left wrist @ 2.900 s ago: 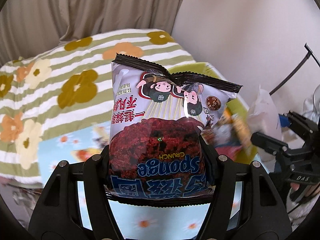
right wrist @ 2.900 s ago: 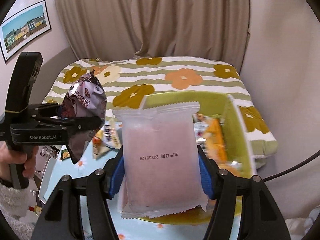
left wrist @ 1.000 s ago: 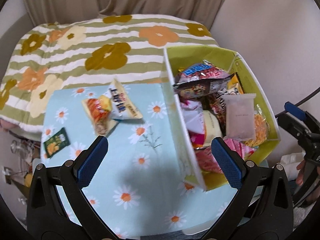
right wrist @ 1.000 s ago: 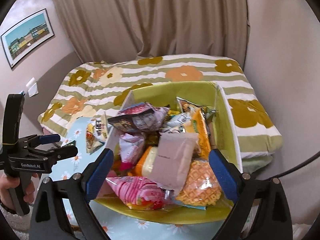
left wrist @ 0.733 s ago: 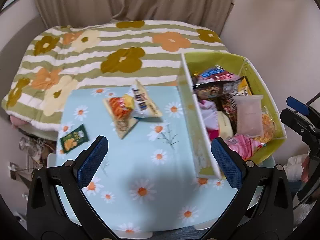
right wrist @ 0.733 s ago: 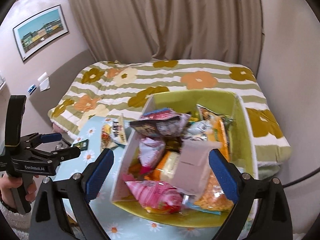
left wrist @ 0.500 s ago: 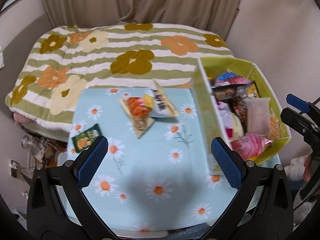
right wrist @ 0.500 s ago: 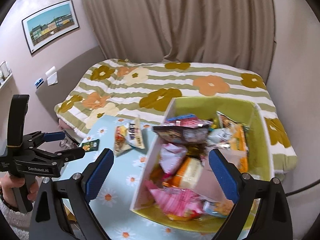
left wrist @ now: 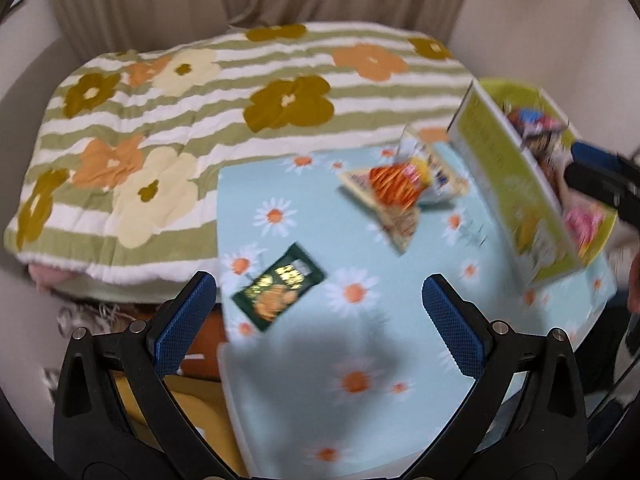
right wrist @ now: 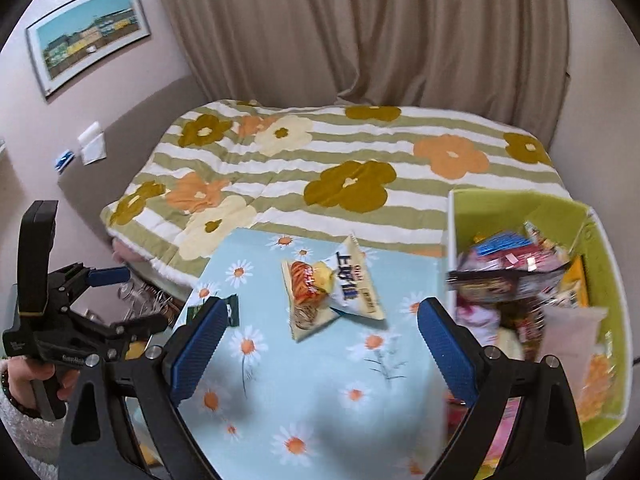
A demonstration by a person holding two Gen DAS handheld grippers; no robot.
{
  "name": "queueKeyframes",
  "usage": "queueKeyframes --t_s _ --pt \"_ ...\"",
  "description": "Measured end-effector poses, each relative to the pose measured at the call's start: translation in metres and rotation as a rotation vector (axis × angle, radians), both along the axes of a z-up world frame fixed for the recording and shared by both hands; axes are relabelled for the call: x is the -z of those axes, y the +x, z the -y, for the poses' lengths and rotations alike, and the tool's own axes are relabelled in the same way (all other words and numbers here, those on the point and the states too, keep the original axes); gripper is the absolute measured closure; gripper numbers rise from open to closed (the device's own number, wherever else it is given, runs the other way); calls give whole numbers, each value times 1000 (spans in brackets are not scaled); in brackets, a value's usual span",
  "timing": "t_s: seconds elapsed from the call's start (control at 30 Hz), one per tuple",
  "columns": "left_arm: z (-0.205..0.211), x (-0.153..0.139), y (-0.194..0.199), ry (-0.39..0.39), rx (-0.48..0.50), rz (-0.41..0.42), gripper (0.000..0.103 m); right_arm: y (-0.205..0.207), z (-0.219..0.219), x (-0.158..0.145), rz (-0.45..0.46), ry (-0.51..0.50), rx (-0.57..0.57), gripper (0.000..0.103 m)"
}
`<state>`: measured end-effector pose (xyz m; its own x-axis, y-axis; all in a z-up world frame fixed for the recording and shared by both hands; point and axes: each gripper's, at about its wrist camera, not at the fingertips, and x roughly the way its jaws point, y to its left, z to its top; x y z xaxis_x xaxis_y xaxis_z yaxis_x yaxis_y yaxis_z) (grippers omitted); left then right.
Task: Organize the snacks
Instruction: 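Move both tools back over the remaining snacks on the table, then grasp the dark green cracker pack with the left tool while the right tool grasps the Oishi chip bag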
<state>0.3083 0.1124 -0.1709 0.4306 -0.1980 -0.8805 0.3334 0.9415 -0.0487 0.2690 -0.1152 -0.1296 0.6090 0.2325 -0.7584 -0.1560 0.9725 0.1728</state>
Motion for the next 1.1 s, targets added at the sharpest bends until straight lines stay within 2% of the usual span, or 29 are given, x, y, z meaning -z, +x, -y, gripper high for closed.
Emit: queueKeyframes --t_s 0.3,0.43,0.57,0.63,0.87,0.97,1.1 --pt "-21 77 40 96 264 -113 2 24 -36 55 -122 -1 151 8" --pt "-15 104 47 130 365 -143 13 31 -40 77 -174 45 217 8" --pt "-12 129 57 156 415 -185 18 38 -42 93 -206 54 268 8" --pt "-12 139 61 155 433 -213 28 42 -43 99 -219 59 286 8" --pt "-2 143 57 177 529 -167 35 58 -44 118 -256 109 343 8" --pt "2 142 57 173 547 -159 40 63 -34 125 -253 187 407 8" --pt "8 138 56 167 572 -149 61 69 -18 135 -254 348 518 8"
